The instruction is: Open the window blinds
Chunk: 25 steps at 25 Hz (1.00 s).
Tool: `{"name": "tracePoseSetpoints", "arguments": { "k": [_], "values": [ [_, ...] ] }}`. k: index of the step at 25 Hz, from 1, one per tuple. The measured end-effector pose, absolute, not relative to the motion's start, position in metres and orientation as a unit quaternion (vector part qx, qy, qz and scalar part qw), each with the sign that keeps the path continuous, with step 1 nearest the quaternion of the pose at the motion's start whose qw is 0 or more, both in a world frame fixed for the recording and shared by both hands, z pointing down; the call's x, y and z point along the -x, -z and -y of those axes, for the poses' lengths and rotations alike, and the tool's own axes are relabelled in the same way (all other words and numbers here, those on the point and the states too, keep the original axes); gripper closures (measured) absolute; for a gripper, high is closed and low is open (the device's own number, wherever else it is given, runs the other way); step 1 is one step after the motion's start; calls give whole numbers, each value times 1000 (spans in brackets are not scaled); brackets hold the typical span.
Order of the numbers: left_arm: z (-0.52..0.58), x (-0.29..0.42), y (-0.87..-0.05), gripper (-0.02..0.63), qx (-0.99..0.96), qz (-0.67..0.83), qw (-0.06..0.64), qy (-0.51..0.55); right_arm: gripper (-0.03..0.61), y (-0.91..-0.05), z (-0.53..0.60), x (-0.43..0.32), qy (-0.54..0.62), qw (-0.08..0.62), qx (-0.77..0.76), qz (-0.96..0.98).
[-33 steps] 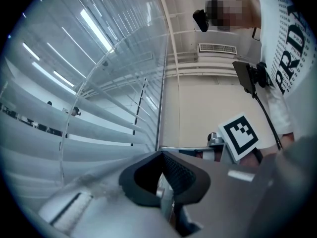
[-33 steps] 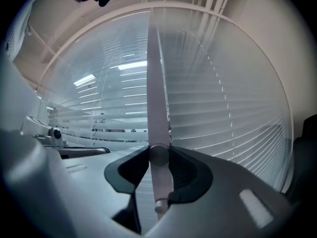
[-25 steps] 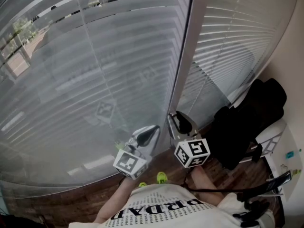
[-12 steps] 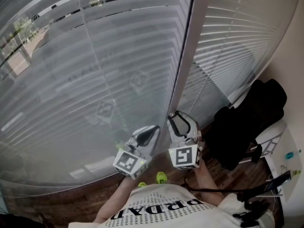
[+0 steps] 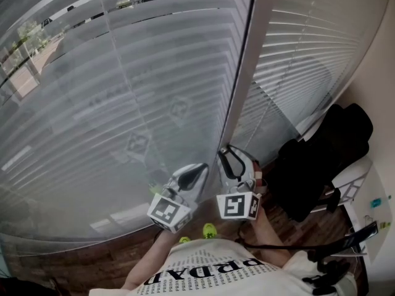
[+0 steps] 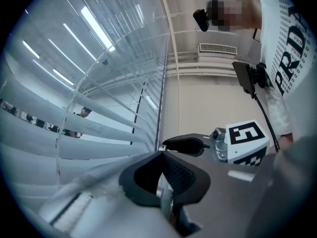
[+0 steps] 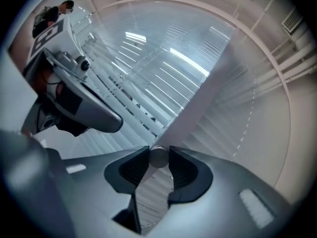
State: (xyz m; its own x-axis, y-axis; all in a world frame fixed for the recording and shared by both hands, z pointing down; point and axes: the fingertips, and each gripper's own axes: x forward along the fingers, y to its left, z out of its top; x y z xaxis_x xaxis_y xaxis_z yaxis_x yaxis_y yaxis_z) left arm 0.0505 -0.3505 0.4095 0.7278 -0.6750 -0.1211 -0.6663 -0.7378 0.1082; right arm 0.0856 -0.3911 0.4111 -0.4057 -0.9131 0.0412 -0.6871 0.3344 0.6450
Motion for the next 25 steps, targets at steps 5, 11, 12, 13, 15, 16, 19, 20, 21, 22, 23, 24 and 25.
{"name": "tracePoseSetpoints", "arguments": {
  "k": [5,11,12,13,15,16,19,20,21,22,23,24,25],
  "values": [
    [350,-52,-409,621,-930,358,28,79,445,-410,392,-87,234,177,-511,808],
    [350,-52,-408,621,-931,356,28,81,445,-406,393,-92,155,113,-519,833],
    [350,-52,-408,621,-931,355,28,82,445,-407,394,-93,139,99,-520,837],
    [350,-51,-408,621,-931,355,27,81,445,-407,395,-93,123,85,-521,840],
    [351,-50,-413,621,-933,352,20,74,445,-408,396,-95,89,61,-523,845],
    [351,-50,-416,621,-934,350,16,69,445,-408,396,-96,77,54,-524,847],
    [350,-49,-413,621,-933,352,21,73,445,-408,396,-97,53,36,-523,850],
    [350,-48,-414,621,-933,352,19,71,445,-409,397,-98,43,28,-523,851],
    [350,-48,-416,621,-934,351,15,68,445,-409,397,-99,31,18,-523,852],
    [350,-48,-418,621,-935,349,11,64,445,-410,397,-100,19,9,-523,852],
    [350,-47,-420,621,-935,348,9,63,445,-410,397,-100,8,1,-522,853],
    [350,-47,-419,621,-935,349,11,66,445,-410,398,-101,-2,-7,-521,854],
    [350,-47,-416,621,-934,350,15,69,445,-410,398,-101,-11,-14,-520,854]
  ]
}}
